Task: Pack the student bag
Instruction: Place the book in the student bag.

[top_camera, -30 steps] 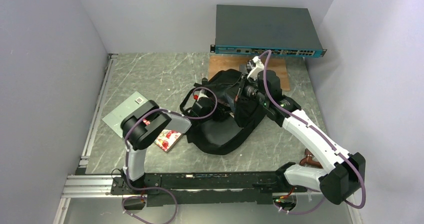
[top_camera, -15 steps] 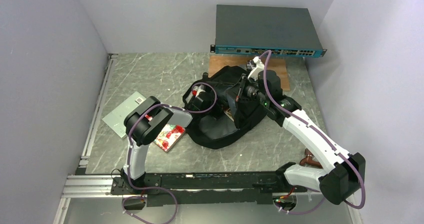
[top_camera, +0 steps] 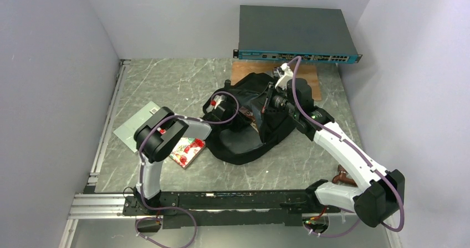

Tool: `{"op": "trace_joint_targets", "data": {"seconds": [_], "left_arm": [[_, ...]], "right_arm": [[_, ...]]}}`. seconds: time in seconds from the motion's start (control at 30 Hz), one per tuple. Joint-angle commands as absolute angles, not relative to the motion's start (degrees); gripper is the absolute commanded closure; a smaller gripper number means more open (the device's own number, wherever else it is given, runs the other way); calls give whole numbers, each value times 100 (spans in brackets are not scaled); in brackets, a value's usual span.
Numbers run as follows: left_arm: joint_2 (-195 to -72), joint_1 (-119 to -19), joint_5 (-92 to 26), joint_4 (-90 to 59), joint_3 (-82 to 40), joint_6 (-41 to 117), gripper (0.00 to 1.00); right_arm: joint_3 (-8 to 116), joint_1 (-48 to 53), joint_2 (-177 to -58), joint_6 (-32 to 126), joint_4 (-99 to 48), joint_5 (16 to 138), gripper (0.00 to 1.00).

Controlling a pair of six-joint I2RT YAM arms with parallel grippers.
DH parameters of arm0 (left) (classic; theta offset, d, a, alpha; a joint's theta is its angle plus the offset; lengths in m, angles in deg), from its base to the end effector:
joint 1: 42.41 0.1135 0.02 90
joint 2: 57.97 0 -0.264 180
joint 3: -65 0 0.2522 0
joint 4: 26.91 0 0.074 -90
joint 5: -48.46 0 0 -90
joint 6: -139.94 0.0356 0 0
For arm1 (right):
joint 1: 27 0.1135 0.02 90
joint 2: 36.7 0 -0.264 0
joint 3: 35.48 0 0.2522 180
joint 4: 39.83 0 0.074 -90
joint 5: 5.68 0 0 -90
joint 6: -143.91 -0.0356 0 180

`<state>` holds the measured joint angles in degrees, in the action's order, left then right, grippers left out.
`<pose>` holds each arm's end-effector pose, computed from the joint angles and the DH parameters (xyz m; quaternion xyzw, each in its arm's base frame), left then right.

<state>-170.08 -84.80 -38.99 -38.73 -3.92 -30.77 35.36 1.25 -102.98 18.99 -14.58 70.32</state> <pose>0.2920 -0.2687 0.1284 -0.2758 0.8270 -0.4396 0.2161 0.2309 0.1338 0.3369 -0.0217 0.8191 0.3810 0.4283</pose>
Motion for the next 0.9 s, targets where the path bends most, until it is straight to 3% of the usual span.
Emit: {"op": "trace_joint_targets", "data": {"seconds": [0.0, 0.1, 0.17, 0.33, 0.6, 0.7, 0.87], "left_arm": [[-17634, -8462, -3959, -3878, -1199, -2991, 71], [-17830, -8452, -4135, -4075, -1466, -2815, 75], [-17684, -8482, -4142, -3739, -1589, -2480, 72], [-17040, -8536, -3990, -3359, -1118, -2229, 50], [-15934, -8613, -3046, -3668, 249, -1546, 35], [-15089, -8667, -3033, -3790, 793, -1106, 16], [-13855, -8779, -3180, -3062, 1108, -237, 14]], "right_arm": [[3641, 90, -10050, 1896, -2058, 6794, 100], [3816, 82, -10235, 2008, -1864, 6693, 100], [3844, 58, -10306, 2108, -1795, 6692, 100], [3770, -146, -10304, 2398, -1645, 6815, 100], [3681, -379, -10315, 2784, -1427, 6852, 100], [3625, -389, -10302, 2858, -1384, 6842, 100], [3470, -390, -10201, 2885, -1408, 6919, 100]]}}
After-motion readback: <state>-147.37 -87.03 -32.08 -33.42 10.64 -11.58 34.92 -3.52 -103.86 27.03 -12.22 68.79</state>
